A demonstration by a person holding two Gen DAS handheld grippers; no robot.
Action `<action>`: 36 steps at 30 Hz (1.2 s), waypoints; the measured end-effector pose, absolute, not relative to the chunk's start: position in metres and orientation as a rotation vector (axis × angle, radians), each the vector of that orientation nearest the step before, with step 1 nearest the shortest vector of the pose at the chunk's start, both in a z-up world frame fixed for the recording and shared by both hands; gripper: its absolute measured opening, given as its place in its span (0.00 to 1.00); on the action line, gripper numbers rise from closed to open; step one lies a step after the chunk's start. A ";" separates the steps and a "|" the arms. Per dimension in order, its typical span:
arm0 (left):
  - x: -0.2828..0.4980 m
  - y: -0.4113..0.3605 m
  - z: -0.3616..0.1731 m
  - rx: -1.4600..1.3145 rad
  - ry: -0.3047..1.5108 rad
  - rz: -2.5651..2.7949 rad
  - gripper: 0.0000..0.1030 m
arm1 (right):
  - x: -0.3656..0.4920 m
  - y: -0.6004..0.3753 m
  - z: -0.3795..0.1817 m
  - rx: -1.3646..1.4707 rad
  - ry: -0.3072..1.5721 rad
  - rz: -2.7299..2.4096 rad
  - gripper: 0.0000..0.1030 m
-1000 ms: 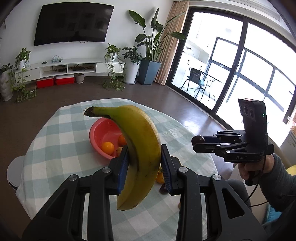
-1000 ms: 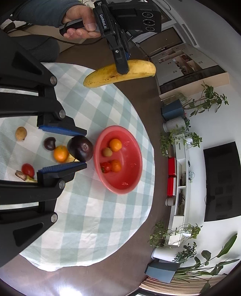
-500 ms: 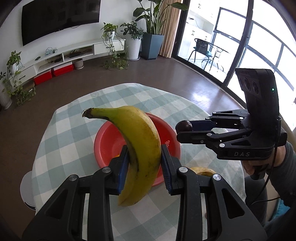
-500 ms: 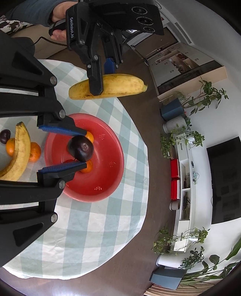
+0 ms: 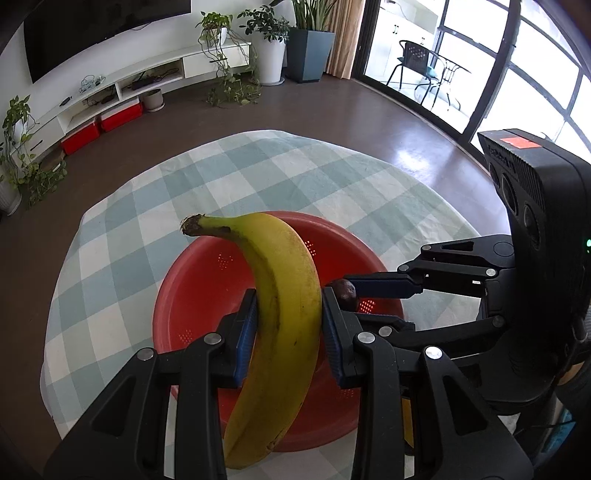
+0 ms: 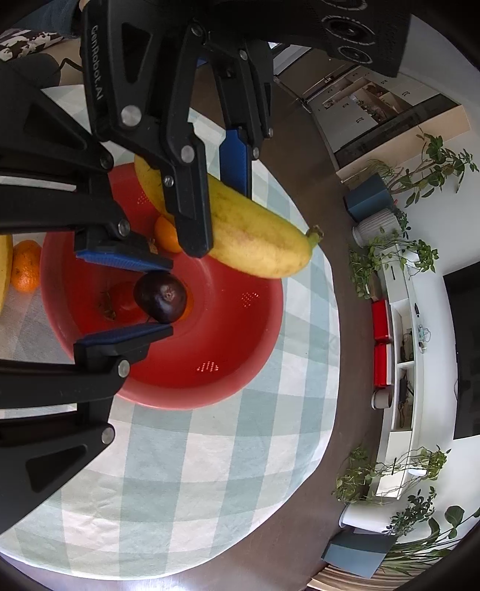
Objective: Organize fruits
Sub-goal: 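Lower both into the red bowl and open both tools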
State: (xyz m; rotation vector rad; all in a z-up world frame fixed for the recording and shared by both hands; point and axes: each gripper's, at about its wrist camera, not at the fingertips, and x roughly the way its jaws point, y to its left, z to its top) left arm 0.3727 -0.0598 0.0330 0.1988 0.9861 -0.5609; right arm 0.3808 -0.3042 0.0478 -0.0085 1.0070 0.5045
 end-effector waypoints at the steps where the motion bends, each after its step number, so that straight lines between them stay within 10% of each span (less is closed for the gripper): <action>1: 0.378 -0.060 0.025 0.201 0.995 -0.556 0.30 | 0.381 -0.303 0.045 -0.029 1.009 0.494 0.30; 24: 0.397 -0.052 -0.018 0.152 1.043 -0.483 0.41 | 0.381 -0.292 0.031 -0.174 1.009 0.444 0.35; 36: 0.351 -0.019 0.027 0.107 0.904 -0.429 0.82 | 0.349 -0.317 0.068 -0.100 0.920 0.412 0.65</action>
